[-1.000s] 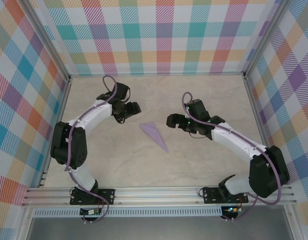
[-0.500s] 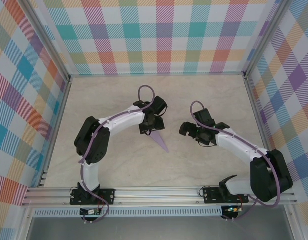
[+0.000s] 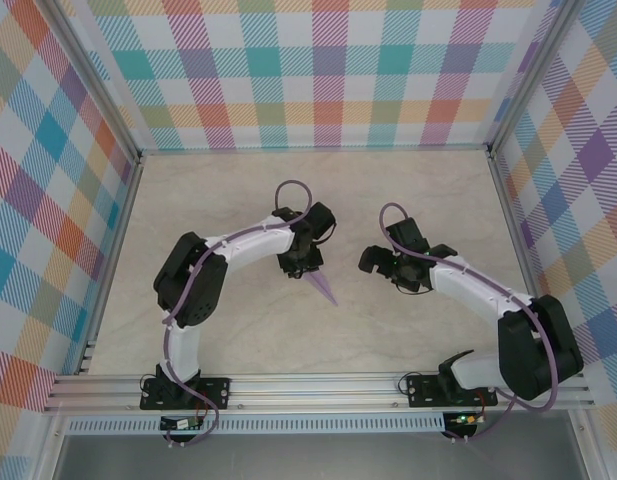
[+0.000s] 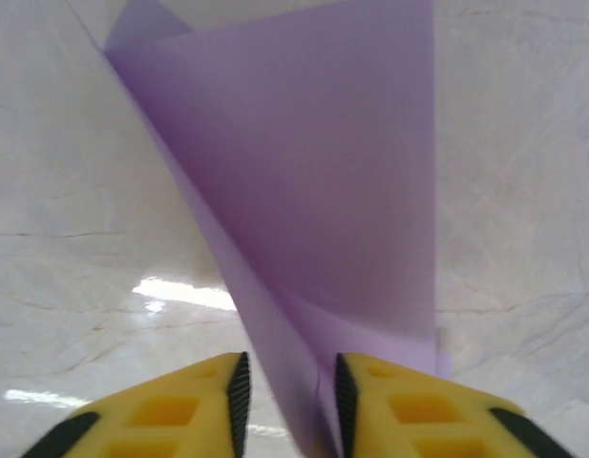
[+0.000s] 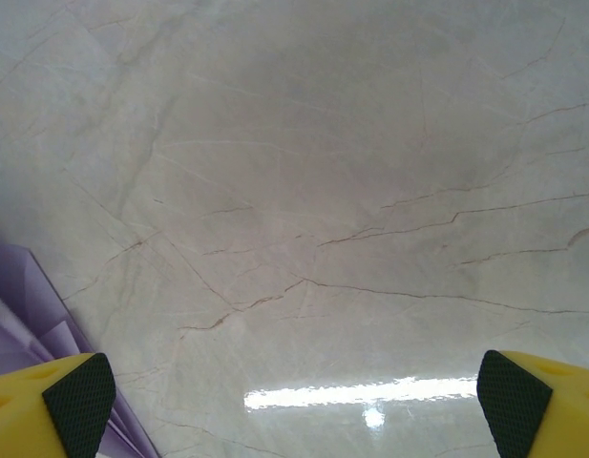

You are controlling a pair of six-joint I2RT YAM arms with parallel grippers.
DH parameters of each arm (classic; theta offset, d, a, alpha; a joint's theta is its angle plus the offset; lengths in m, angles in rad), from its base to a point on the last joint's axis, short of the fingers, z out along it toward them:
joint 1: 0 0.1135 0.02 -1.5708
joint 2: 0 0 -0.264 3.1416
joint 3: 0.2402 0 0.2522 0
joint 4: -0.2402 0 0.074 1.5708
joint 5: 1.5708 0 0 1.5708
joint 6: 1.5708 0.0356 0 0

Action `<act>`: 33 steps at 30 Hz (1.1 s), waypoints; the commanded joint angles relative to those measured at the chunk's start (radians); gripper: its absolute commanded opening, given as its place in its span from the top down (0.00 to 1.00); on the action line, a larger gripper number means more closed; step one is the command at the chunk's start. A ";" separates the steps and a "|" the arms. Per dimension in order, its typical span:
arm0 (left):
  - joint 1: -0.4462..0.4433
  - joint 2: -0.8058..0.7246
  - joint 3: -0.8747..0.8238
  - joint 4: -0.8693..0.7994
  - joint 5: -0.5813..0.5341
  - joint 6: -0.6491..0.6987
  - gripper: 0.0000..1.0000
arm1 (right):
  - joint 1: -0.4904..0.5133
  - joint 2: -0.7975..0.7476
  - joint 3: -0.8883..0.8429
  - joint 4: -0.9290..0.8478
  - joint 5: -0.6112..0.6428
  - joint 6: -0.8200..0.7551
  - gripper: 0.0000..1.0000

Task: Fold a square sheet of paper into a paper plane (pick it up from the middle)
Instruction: Turn over a paper plane at the center of the table.

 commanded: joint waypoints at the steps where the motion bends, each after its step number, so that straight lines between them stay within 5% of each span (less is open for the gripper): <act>1: -0.010 -0.077 -0.034 0.001 -0.009 -0.032 0.78 | -0.008 0.018 0.028 -0.012 -0.008 0.017 0.00; 11: 0.000 -0.191 -0.049 0.156 0.027 0.095 1.00 | -0.012 -0.025 0.040 -0.022 -0.038 0.010 0.00; 20: 0.053 -0.346 -0.190 0.483 0.293 0.193 1.00 | -0.028 -0.122 0.065 -0.066 -0.054 0.020 0.00; 27: 0.080 -0.259 -0.332 0.722 0.440 0.133 1.00 | -0.028 -0.146 0.038 0.023 -0.142 -0.010 0.05; 33: 0.088 -0.168 -0.440 0.890 0.477 0.096 1.00 | -0.027 -0.109 0.017 0.096 -0.273 -0.059 0.18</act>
